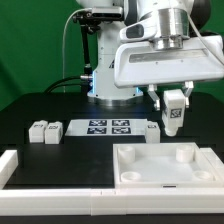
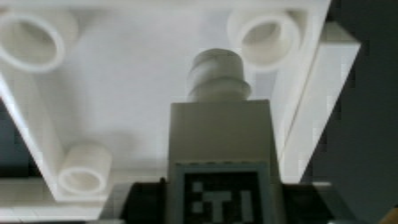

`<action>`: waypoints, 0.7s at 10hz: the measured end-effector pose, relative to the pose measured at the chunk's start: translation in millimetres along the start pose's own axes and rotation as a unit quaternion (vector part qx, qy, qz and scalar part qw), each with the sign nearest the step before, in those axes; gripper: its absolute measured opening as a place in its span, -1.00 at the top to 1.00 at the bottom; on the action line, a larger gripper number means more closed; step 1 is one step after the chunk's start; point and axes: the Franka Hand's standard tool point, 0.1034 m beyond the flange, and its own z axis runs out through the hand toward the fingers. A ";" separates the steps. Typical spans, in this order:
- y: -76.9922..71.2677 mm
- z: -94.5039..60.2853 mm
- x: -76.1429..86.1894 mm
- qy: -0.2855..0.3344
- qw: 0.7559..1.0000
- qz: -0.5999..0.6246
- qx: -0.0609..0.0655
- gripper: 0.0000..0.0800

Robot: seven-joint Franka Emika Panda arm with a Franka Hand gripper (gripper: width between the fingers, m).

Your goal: Assemble one leg

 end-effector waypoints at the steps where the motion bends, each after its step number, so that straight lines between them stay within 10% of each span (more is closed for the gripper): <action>1: 2.0 7.5 20.9 0.006 1.000 -0.011 -0.001 0.27; 7: -4.0 38.0 74.8 0.023 1.000 -0.010 0.002 0.27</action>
Offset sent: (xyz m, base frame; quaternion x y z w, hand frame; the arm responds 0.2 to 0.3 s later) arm 0.0539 0.0087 -0.0046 0.0016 0.0151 0.0247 0.9996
